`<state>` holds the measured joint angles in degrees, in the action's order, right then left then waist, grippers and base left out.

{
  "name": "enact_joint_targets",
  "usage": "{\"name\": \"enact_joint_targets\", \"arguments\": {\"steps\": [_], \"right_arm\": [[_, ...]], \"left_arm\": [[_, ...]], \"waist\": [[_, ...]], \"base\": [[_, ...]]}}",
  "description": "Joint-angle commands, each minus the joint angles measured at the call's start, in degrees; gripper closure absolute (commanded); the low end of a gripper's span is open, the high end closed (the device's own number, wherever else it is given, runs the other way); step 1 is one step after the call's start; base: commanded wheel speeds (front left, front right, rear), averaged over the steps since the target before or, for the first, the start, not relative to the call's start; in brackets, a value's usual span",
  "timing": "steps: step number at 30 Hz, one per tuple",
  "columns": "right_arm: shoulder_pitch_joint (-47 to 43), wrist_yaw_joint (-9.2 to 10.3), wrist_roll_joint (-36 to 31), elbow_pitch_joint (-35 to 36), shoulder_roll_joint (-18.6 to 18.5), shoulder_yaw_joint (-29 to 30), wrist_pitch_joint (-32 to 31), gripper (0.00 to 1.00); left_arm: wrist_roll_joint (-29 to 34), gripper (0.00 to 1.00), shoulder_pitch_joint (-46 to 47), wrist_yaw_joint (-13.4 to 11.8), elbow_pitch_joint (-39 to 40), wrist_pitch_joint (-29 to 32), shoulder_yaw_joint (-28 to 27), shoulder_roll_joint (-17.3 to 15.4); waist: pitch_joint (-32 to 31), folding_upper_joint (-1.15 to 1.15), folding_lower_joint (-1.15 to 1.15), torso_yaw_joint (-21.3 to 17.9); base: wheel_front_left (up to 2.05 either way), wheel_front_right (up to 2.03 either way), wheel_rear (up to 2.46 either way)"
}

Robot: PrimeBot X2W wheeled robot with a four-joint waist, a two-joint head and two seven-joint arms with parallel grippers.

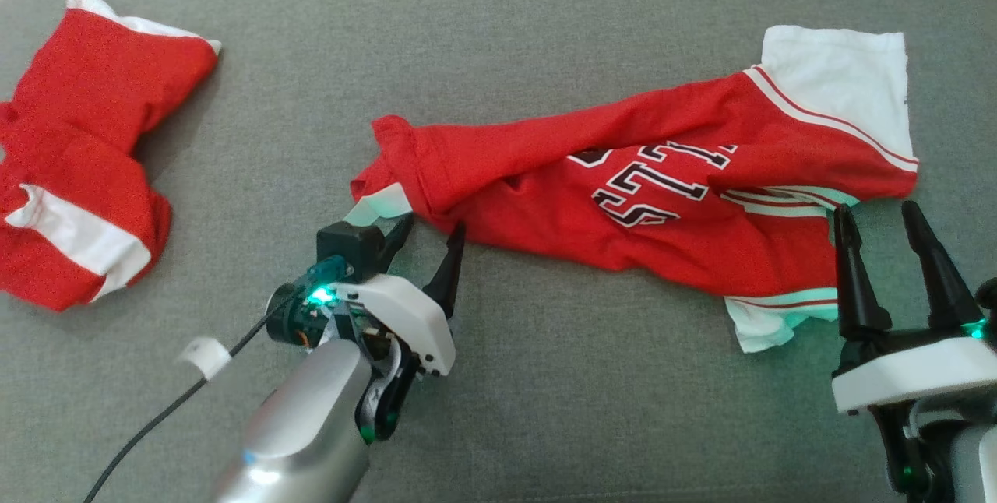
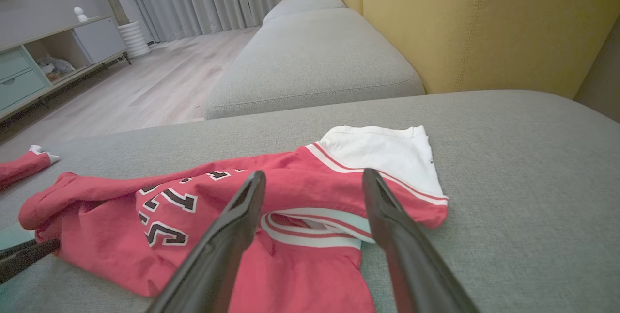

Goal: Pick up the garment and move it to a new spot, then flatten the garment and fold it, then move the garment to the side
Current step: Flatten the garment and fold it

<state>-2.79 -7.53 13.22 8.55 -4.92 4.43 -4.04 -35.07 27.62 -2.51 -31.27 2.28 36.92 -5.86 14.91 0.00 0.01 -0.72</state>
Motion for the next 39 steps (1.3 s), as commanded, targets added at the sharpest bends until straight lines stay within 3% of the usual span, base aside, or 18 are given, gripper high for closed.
{"name": "enact_joint_targets", "arguments": {"steps": [1,4,6,10,14,18,27,32,33,34,39], "right_arm": [[1.7,0.04,0.6,1.9,-1.2,-1.1,0.1,0.0],[1.9,0.04,0.9,1.6,-1.1,-1.1,0.2,0.0],[1.8,0.04,1.0,1.7,-1.0,-1.1,0.2,0.0],[2.0,0.04,1.2,1.4,-0.9,-1.0,0.1,0.0],[1.4,0.04,1.6,1.0,-0.6,-0.7,-0.1,0.0],[0.1,0.04,1.8,0.9,0.1,-0.3,-0.5,0.0],[-1.6,0.04,1.5,1.6,1.1,0.7,-1.5,0.0],[-2.5,0.04,1.3,2.7,1.4,0.7,-2.3,0.0],[-2.6,0.04,1.2,2.9,1.4,0.7,-2.5,0.0],[-2.6,0.04,1.2,3.2,1.5,0.7,-2.7,0.0],[-2.4,0.04,0.3,4.0,1.4,0.5,-3.1,0.0]], "left_arm": [[-0.5,0.0,2.3,0.5,0.4,0.1,-2.0,0.1],[-1.9,0.0,3.9,2.2,-3.6,0.4,-2.1,0.7],[-2.3,1.0,4.9,3.4,-5.3,-0.2,-2.0,1.0],[-2.5,1.0,5.4,4.8,-7.2,-2.2,-1.7,1.3],[-1.4,1.0,2.7,3.6,-5.3,-4.9,-1.2,0.5],[-0.5,1.0,-5.4,-0.2,3.6,-4.6,-0.3,-2.6],[-3.9,1.0,-23.9,-8.8,22.1,2.8,0.2,-7.3],[-5.7,1.0,-28.7,-10.1,24.4,4.0,0.2,-8.4],[-5.6,0.61,-28.9,-10.0,24.0,3.8,0.3,-8.4],[-5.4,0.0,-28.8,-10.0,23.6,3.4,0.4,-8.3],[-2.8,0.0,-26.7,-10.2,23.2,-1.8,-0.3,-7.8]], "waist": [[0.6,0.0,-0.01,-0.5],[0.9,0.0,-0.01,-0.8],[1.0,0.0,-0.01,-0.8],[0.7,0.0,-0.01,-0.8],[-0.7,0.0,-0.01,-0.7],[-2.7,0.0,-0.01,0.2],[-4.3,0.0,-0.01,2.2],[-4.5,0.0,-0.01,2.7],[-4.5,0.0,-0.01,2.8],[-4.5,0.0,-0.01,2.8],[-4.8,0.0,-0.01,2.6]], "base": [[0.0,0.0,0.0],[0.0,0.0,0.0],[0.0,0.0,0.0],[0.0,0.0,0.0],[0.0,0.0,0.0],[0.0,0.0,0.0],[0.0,0.0,0.0],[0.0,0.0,0.0],[0.0,0.0,0.0],[0.0,0.0,0.0],[0.0,0.0,0.0]]}}
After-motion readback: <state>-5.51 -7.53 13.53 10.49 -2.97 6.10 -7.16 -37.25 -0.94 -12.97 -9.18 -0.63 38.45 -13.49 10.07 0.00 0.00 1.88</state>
